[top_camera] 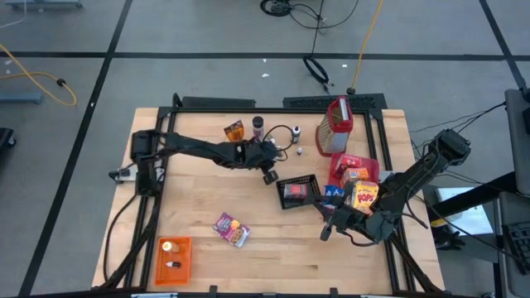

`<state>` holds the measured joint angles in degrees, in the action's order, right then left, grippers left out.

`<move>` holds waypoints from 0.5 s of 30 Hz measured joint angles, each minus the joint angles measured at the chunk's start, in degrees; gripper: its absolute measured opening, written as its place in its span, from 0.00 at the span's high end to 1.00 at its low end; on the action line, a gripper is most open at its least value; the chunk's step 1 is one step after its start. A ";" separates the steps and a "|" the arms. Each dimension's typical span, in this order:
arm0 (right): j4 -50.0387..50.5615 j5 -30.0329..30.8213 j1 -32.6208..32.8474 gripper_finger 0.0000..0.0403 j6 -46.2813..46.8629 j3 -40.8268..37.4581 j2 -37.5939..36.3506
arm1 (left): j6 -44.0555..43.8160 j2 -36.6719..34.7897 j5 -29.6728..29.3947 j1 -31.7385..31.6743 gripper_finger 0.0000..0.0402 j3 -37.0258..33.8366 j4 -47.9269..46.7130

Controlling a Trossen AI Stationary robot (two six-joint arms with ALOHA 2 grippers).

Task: Pick & Place Kitchen Items
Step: Put the small orange food coloring bottle into the orange bin

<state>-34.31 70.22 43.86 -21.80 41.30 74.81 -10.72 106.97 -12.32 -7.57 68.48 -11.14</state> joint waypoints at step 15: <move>0.32 0.00 0.00 0.87 0.11 0.04 0.00 | -13.67 -17.72 0.48 17.34 0.89 -0.03 -28.44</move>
<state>-33.99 70.22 43.86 -21.69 41.34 74.81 -24.39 89.25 -11.84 9.77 68.45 -39.58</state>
